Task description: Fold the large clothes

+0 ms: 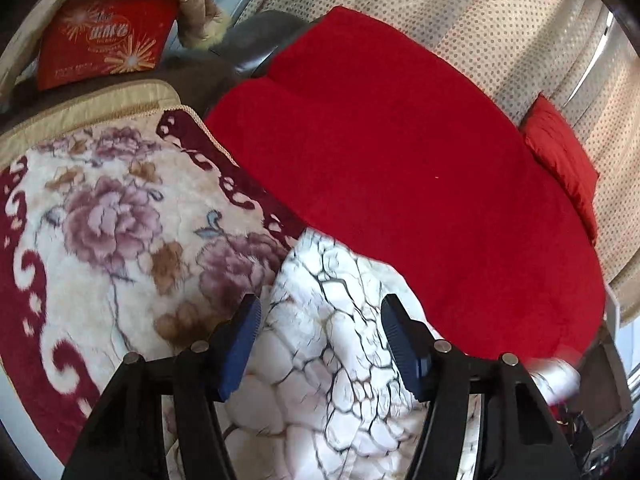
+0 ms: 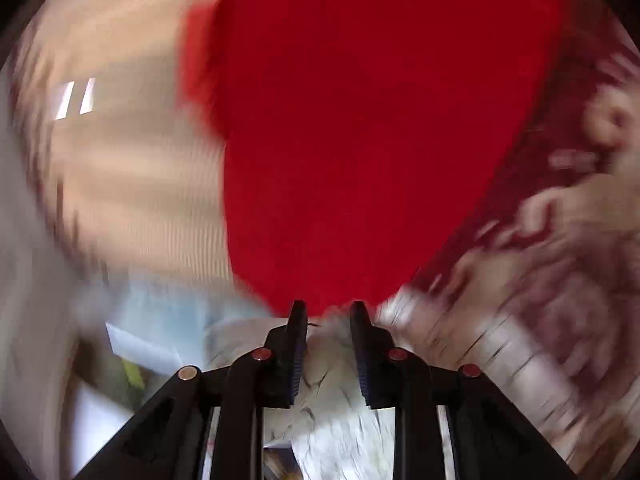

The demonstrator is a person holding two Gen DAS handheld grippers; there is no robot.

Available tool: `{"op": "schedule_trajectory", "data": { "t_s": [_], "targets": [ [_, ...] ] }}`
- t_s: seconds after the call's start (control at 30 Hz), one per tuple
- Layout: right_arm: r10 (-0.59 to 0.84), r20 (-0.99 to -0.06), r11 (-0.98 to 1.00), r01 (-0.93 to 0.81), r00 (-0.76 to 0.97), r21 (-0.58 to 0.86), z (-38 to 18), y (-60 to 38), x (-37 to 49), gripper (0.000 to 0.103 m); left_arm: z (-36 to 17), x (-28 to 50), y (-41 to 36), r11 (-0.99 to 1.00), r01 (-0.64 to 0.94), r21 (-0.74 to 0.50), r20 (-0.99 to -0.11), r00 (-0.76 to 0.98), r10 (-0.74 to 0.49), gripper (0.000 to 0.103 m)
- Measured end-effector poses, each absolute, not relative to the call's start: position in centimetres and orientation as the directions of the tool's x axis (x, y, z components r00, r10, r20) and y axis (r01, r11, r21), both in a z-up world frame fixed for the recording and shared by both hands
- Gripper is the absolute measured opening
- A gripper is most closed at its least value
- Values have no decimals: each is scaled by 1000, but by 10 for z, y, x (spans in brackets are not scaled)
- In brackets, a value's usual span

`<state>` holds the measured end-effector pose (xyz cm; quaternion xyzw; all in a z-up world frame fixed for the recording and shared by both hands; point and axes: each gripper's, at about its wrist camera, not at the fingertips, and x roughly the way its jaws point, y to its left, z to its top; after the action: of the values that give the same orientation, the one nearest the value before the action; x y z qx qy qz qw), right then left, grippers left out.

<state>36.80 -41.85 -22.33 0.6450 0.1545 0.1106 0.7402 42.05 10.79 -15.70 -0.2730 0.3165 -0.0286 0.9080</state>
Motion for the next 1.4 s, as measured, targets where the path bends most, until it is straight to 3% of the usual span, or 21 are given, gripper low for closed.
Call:
{"op": "schedule_trajectory", "data": {
  "t_s": [0.13,0.27,0.33,0.37,0.4,0.53,0.63,0.77,0.8,0.83,0.87,0.9,0.93,1.0,1.07,1.23,1.4],
  "targets": [
    [287,-82,62,67,954,996,-244,-448,350,27,-155,426,105,844,-115,-524,-556,797,-236,64],
    [389,-144,363,-8,910,932,-184,-407,358,28,-148,431,93,850,-92,-519,-554,793,-253,68],
    [441,-215,533,-62,871,844,-156,-364,364,45,-146,434,87,848,-89,-523,-553,792,-259,83],
    [449,-260,597,-70,855,799,-150,-348,366,79,-146,437,82,854,-103,-510,-568,786,-245,86],
    [442,-319,662,-65,838,746,-145,-331,368,87,-147,443,77,863,-108,-494,-584,777,-237,86],
    [285,-456,826,25,843,563,-138,-313,378,88,-163,473,57,893,-127,-431,-664,715,-219,86],
    [239,-564,852,108,790,513,-151,-327,408,87,-179,502,41,919,-142,-368,-745,636,-201,86],
    [239,-688,889,131,685,439,-176,-335,457,87,-190,524,27,944,-117,-309,-774,607,-179,84],
    [233,-705,897,132,670,422,-179,-333,464,86,-193,527,25,948,-112,-298,-780,601,-174,71],
    [243,-713,904,113,658,412,-181,-329,473,84,-198,532,23,954,-111,-280,-789,592,-163,52],
    [254,-713,907,95,654,410,-181,-325,475,69,-200,535,23,958,-119,-262,-797,586,-145,41],
    [262,-720,915,71,643,396,-182,-318,479,39,-203,538,23,960,-127,-249,-805,578,-133,23],
    [259,-739,927,55,622,371,-184,-310,482,25,-204,538,25,956,-122,-266,-805,574,-151,13],
    [251,-761,937,47,599,346,-186,-300,482,8,-201,535,27,948,-110,-299,-792,583,-182,7],
    [208,-753,948,60,624,312,-181,-296,472,6,-190,527,27,948,-90,-306,-764,618,-188,5],
    [107,-619,923,153,778,352,-142,-319,413,6,-143,493,45,922,-23,-386,-628,739,-244,4],
    [-28,-587,871,308,809,383,-146,-351,369,6,-118,469,81,900,-87,-427,-500,852,-155,5]
  ]
}}
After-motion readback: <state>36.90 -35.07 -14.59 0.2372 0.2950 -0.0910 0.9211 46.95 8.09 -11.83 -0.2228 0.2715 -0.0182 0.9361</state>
